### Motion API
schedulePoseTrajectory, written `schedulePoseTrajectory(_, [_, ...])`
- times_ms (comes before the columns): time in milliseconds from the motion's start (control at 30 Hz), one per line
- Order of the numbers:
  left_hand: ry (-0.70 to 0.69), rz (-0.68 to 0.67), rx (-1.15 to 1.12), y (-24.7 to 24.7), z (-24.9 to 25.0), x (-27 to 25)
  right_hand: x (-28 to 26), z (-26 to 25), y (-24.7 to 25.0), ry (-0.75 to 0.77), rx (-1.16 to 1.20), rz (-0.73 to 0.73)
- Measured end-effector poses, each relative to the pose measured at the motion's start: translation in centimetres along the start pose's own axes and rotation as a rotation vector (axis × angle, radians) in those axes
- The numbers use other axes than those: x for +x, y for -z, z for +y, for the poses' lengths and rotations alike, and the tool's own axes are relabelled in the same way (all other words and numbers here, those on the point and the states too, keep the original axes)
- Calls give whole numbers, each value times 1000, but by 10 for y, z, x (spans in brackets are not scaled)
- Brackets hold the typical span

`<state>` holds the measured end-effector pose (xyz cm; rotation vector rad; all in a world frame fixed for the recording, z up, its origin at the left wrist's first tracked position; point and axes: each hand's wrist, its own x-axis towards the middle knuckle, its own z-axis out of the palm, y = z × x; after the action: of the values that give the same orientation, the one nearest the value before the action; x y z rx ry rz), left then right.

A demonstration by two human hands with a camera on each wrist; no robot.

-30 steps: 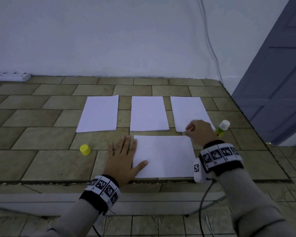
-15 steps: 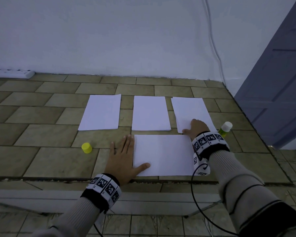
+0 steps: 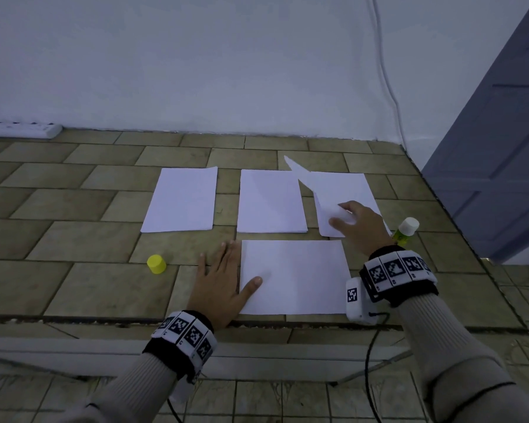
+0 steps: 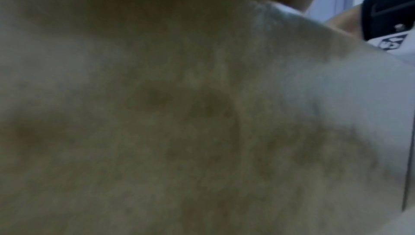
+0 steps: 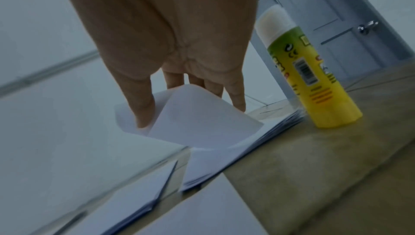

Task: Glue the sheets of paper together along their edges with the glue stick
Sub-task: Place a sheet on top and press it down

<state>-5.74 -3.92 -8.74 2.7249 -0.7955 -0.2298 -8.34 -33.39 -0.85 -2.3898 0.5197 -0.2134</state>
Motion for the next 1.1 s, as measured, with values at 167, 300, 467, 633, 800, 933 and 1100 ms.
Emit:
schedulePoseTrajectory(167, [27, 171, -459, -1, -5, 1, -32, -3, 1, 142, 168, -9])
schedulePoseTrajectory(300, [-3, 324, -750, 6, -2, -2, -54, 9, -1, 229, 228, -105])
schedulePoseTrajectory(467, [50, 247, -1023, 38, 17, 3, -68, 18, -4, 327, 171, -164])
schedulePoseTrajectory(633, [154, 0, -1103, 39, 9, 8, -74, 30, -7, 357, 108, -201])
schedulePoseTrajectory(800, [181, -9, -1097, 36, 9, 0, -77, 36, 1, 187, 373, -316])
schedulePoseTrajectory(933, [199, 50, -1158, 35, 15, -5, -78, 35, 12, 135, 529, -350])
schedulePoseTrajectory(1100, [174, 39, -1057, 35, 16, -6, -74, 35, 11, 2, 588, -277])
